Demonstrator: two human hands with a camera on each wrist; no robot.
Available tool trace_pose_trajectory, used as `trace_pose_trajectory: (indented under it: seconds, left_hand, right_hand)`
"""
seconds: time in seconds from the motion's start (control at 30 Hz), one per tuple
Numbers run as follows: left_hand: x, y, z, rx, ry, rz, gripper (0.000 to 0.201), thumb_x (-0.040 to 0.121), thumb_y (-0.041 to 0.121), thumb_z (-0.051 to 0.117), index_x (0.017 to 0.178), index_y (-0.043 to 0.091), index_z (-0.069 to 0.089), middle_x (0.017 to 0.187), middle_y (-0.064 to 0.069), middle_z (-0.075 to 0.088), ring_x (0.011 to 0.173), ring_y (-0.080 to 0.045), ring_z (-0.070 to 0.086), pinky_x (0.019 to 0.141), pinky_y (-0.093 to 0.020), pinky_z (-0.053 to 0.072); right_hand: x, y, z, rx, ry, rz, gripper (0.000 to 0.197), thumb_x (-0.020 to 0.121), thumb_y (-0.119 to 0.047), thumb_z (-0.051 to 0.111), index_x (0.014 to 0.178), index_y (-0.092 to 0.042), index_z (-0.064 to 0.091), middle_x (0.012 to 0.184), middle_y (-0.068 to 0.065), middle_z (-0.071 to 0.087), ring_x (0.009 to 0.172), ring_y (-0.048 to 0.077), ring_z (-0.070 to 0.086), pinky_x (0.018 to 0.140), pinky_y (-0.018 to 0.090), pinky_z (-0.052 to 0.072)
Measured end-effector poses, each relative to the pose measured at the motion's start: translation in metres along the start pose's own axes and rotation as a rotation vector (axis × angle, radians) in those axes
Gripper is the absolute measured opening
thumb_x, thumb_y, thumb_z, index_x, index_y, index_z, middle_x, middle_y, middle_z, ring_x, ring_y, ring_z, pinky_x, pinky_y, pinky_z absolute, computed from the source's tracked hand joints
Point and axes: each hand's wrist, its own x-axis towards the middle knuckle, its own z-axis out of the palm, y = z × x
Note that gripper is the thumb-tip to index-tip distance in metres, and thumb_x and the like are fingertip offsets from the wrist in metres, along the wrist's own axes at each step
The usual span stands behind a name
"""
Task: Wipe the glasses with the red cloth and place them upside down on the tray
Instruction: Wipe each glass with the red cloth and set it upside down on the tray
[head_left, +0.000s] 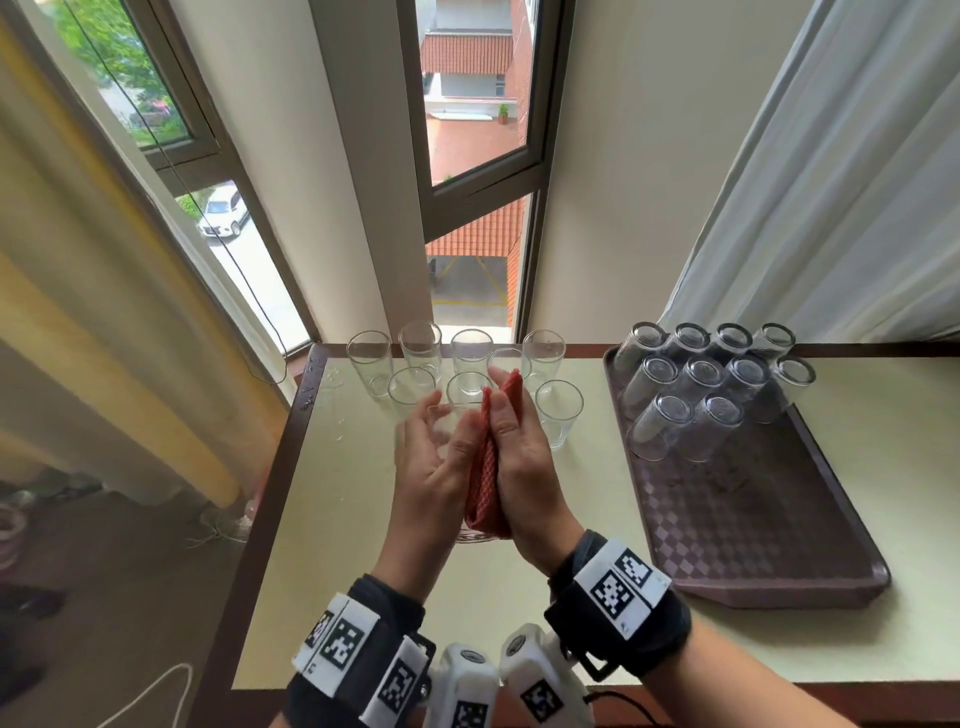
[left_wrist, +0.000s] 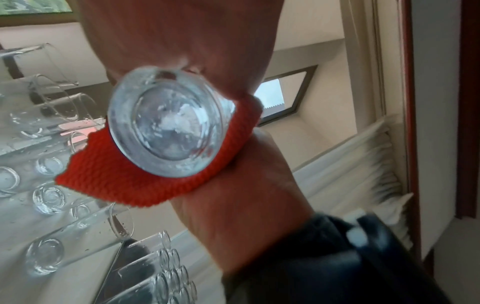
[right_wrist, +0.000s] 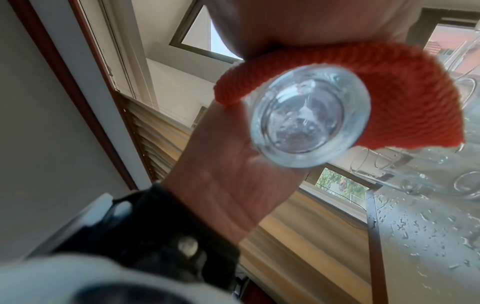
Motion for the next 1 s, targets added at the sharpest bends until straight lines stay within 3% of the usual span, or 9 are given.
trace_pose_trajectory:
  seconds: [0.1, 0.3, 0.37, 0.5, 0.6, 0.7, 0.8, 0.93, 1.0]
  left_hand:
    - [0.007, -0.004, -0.004, 0.0, 0.005, -0.018, 0.073, 0.081, 0.065, 0.061, 0.141, 0.029, 0.04, 0.137, -0.002, 0.043, 0.115, -0.007, 0.055, 0.086, -0.017, 0.051]
    - [0.005, 0.002, 0.003, -0.023, -0.03, 0.038, 0.059, 0.089, 0.05, 0.051, 0.141, 0.028, 0.032, 0.113, 0.024, 0.051, 0.096, 0.022, 0.058, 0.086, -0.01, 0.047]
    - [0.007, 0.0, 0.001, -0.008, -0.047, 0.027, 0.059, 0.089, 0.063, 0.047, 0.137, 0.032, 0.035, 0.12, 0.018, 0.051, 0.105, 0.016, 0.058, 0.092, -0.016, 0.047]
    - [0.012, -0.008, -0.005, 0.059, -0.008, 0.019, 0.096, 0.058, 0.093, 0.055, 0.132, 0.034, 0.041, 0.138, 0.001, 0.047, 0.12, 0.003, 0.052, 0.095, -0.013, 0.045]
    - [0.01, -0.002, -0.005, 0.053, -0.018, 0.02, 0.077, 0.077, 0.063, 0.056, 0.142, 0.025, 0.038, 0.134, 0.0, 0.053, 0.107, 0.011, 0.056, 0.085, -0.009, 0.047]
    - [0.006, 0.001, -0.003, 0.064, -0.039, 0.036, 0.073, 0.084, 0.05, 0.048, 0.149, 0.021, 0.033, 0.121, 0.017, 0.055, 0.1, 0.017, 0.056, 0.088, -0.013, 0.046]
    - [0.003, 0.001, -0.001, 0.055, -0.052, -0.001, 0.065, 0.085, 0.061, 0.049, 0.139, 0.026, 0.04, 0.127, 0.006, 0.057, 0.109, 0.004, 0.06, 0.09, -0.018, 0.05]
    - [0.004, -0.007, -0.004, 0.167, -0.012, -0.019, 0.069, 0.063, 0.087, 0.057, 0.12, 0.049, 0.046, 0.129, 0.001, 0.049, 0.121, -0.019, 0.055, 0.104, -0.04, 0.049]
    - [0.004, -0.005, -0.003, 0.146, -0.015, -0.006, 0.073, 0.066, 0.082, 0.059, 0.126, 0.044, 0.044, 0.127, 0.0, 0.052, 0.112, -0.009, 0.061, 0.096, -0.029, 0.053]
  right_hand:
    - [-0.001, 0.002, 0.001, -0.018, -0.004, 0.012, 0.054, 0.081, -0.071, 0.058, 0.126, -0.042, 0.056, 0.129, 0.007, 0.064, 0.122, 0.03, 0.061, 0.106, 0.056, 0.043]
    - [0.009, -0.011, -0.006, 0.112, 0.01, 0.099, 0.045, 0.083, -0.058, 0.062, 0.119, -0.03, 0.059, 0.126, 0.036, 0.055, 0.114, 0.05, 0.06, 0.101, 0.062, 0.045]
    - [0.006, -0.011, -0.003, 0.127, 0.035, 0.077, 0.038, 0.09, -0.05, 0.054, 0.122, -0.029, 0.059, 0.128, 0.031, 0.057, 0.117, 0.04, 0.061, 0.104, 0.057, 0.045]
    - [0.003, -0.006, -0.001, 0.167, 0.031, 0.101, 0.041, 0.089, -0.05, 0.055, 0.123, -0.027, 0.058, 0.123, 0.038, 0.053, 0.108, 0.058, 0.057, 0.097, 0.07, 0.043]
    - [0.005, -0.013, 0.001, 0.194, 0.033, 0.129, 0.042, 0.086, -0.052, 0.058, 0.121, -0.027, 0.059, 0.121, 0.046, 0.048, 0.098, 0.059, 0.058, 0.095, 0.073, 0.042]
    - [0.005, -0.014, 0.001, 0.163, 0.056, 0.116, 0.038, 0.089, -0.054, 0.057, 0.116, -0.028, 0.061, 0.114, 0.043, 0.054, 0.102, 0.059, 0.058, 0.092, 0.061, 0.052]
    - [0.0, -0.007, -0.003, 0.173, 0.086, 0.083, 0.041, 0.097, -0.046, 0.052, 0.124, -0.015, 0.055, 0.1, 0.032, 0.056, 0.086, 0.04, 0.06, 0.073, 0.042, 0.058]
    - [0.001, -0.007, -0.002, 0.255, 0.111, 0.082, 0.071, 0.062, -0.073, 0.075, 0.111, -0.023, 0.066, 0.101, 0.03, 0.056, 0.094, 0.043, 0.057, 0.094, 0.068, 0.044]
    - [0.004, -0.011, -0.001, 0.283, 0.097, 0.124, 0.069, 0.066, -0.071, 0.073, 0.113, -0.022, 0.063, 0.113, 0.043, 0.052, 0.099, 0.05, 0.058, 0.095, 0.071, 0.044]
